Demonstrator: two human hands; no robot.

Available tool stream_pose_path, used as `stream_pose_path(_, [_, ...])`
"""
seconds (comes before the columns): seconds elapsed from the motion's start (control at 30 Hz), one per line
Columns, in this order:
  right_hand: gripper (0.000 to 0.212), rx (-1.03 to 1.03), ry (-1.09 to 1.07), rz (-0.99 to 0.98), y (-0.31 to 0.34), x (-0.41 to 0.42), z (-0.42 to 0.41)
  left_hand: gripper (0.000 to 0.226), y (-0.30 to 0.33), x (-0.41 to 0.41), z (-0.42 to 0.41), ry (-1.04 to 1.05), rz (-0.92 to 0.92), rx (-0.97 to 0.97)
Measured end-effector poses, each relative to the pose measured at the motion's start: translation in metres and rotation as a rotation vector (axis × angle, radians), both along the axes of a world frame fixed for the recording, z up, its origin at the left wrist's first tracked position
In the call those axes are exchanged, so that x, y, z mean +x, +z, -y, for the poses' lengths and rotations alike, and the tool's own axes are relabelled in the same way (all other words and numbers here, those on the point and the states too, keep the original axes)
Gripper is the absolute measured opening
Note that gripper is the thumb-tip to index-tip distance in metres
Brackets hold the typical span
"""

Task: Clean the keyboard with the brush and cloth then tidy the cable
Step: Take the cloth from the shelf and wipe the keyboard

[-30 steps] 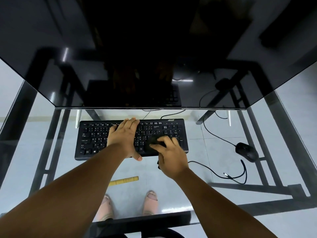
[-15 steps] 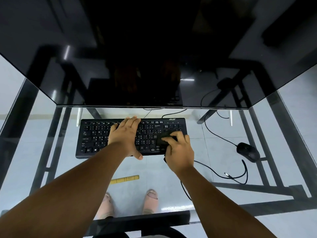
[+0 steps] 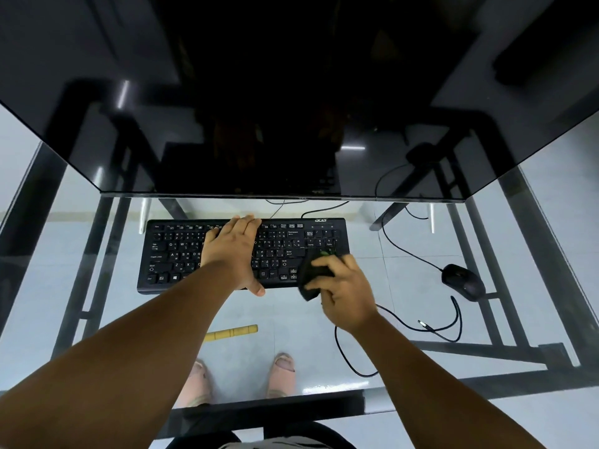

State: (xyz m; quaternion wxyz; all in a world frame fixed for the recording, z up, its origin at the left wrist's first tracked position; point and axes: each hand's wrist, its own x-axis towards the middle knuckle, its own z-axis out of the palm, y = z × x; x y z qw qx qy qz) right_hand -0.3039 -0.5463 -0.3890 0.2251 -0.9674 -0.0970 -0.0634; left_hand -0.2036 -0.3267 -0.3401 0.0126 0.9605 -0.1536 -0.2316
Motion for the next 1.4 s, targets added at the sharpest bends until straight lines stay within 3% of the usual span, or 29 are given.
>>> stream_pose_path(0.1, [0.039,-0.051,0.041,-0.006,-0.003,-0.002,0.008,0.142,0.0,-0.001,0.0,0.003,-0.002,-0.001])
stream_pose_path(0.27, [0.04,-0.024,-0.166,0.05,-0.007,-0.014,0.042,0.142,0.001,-0.002,0.0,0.005,-0.007,0.002])
stream_pose_path(0.43, [0.042,0.025,-0.098,0.027,-0.006,-0.012,0.027,0.143,0.001,-0.002,0.001,0.006,-0.011,0.006])
stream_pose_path(0.57, [0.041,0.116,-0.349,0.063,-0.011,-0.019,0.03,0.143,0.0,-0.003,0.0,0.005,-0.013,0.008])
stream_pose_path(0.7, [0.04,0.125,-0.47,-0.024,-0.01,-0.003,0.017,0.143,0.001,-0.001,0.001,-0.003,-0.006,0.011])
stream_pose_path(0.93, [0.041,0.092,-0.54,-0.168,0.005,0.049,0.01,0.142,0.0,-0.001,0.001,-0.011,0.0,0.019])
stream_pose_path(1.1, [0.04,0.116,-0.586,-0.146,0.003,0.019,0.006,0.143,-0.001,-0.002,0.0,-0.007,-0.007,0.003])
stream_pose_path(1.4, [0.04,0.051,-0.572,-0.202,0.013,0.076,-0.002,0.143,-0.001,0.0,-0.001,-0.003,-0.005,-0.006])
